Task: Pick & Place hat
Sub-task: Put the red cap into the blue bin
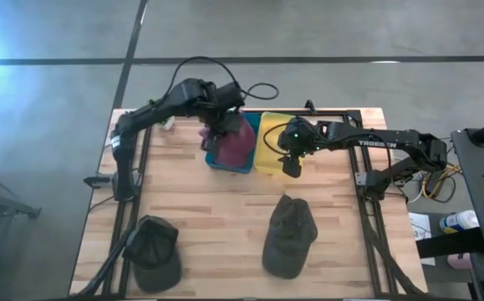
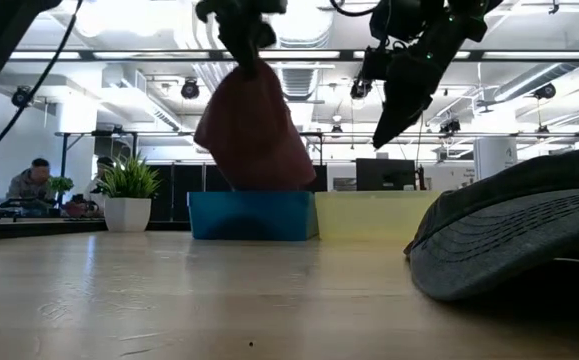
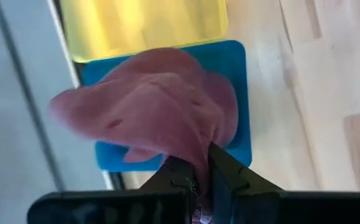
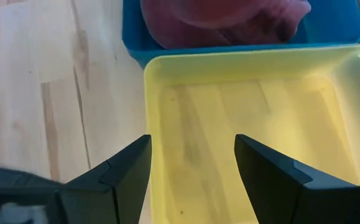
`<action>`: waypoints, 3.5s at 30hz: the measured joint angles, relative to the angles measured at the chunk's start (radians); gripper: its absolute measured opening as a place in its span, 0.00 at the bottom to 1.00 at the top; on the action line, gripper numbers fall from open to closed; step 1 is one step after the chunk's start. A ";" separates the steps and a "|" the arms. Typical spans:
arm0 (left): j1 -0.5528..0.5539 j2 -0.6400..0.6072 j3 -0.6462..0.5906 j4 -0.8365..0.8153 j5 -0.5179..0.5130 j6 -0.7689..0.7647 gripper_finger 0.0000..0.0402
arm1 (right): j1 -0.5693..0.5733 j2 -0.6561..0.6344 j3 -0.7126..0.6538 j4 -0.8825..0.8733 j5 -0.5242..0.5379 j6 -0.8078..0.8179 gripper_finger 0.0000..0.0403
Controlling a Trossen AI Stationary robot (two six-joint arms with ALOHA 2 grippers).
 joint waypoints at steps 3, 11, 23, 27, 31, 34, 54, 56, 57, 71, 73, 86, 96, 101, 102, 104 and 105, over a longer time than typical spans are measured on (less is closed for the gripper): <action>-0.010 -0.027 0.006 0.000 -0.025 0.020 0.05 | -0.009 0.000 -0.002 0.001 -0.002 0.033 0.56; -0.018 -0.048 -0.086 0.063 -0.040 0.076 0.05 | -0.015 0.000 0.023 0.013 -0.002 0.061 0.56; -0.053 -0.047 -0.215 0.137 -0.312 0.223 0.05 | -0.015 0.000 0.013 0.026 -0.022 0.060 0.56; -0.054 -0.049 -0.169 0.179 -0.327 0.242 0.05 | -0.015 0.000 0.006 0.025 -0.029 0.061 0.56; -0.052 -0.048 -0.172 0.206 -0.362 0.275 0.05 | -0.015 0.000 -0.002 0.026 -0.029 0.064 0.56; -0.053 -0.045 -0.189 0.204 -0.351 0.276 0.05 | -0.015 0.000 -0.007 0.026 -0.029 0.064 0.56; -0.096 -0.051 -0.170 0.178 -0.379 0.274 0.05 | -0.015 0.000 -0.012 0.029 -0.029 0.060 0.56; -0.103 -0.053 -0.165 0.145 -0.363 0.251 0.05 | -0.015 0.000 -0.012 0.029 -0.029 0.060 0.56; -0.105 -0.053 -0.168 0.133 -0.360 0.243 0.05 | -0.015 0.000 -0.012 0.029 -0.029 0.060 0.56; -0.108 -0.048 -0.369 0.317 -0.339 0.343 0.05 | -0.015 0.000 -0.017 0.034 -0.029 0.055 0.56; -0.102 -0.048 -0.421 0.356 -0.336 0.361 0.05 | -0.015 0.002 -0.021 0.032 -0.030 0.056 0.56; -0.049 -0.047 -0.512 0.692 -0.347 0.429 0.06 | -0.015 0.002 -0.036 0.032 -0.055 0.071 0.56; -0.002 -0.047 -0.525 0.736 -0.393 0.362 0.12 | -0.015 0.002 -0.036 0.039 -0.055 0.074 0.56; 0.001 -0.047 -0.549 0.740 -0.396 0.349 0.23 | -0.015 0.002 -0.036 0.052 -0.055 0.072 0.56; 0.001 -0.047 -0.556 0.738 -0.396 0.351 0.25 | -0.015 0.002 -0.036 0.052 -0.055 0.071 0.56; 0.000 -0.047 -0.569 0.737 -0.402 0.355 0.27 | -0.015 0.002 -0.036 0.052 -0.055 0.071 0.56; 0.000 -0.046 -0.571 0.735 -0.411 0.356 0.28 | -0.015 0.001 -0.036 0.052 -0.055 0.071 0.56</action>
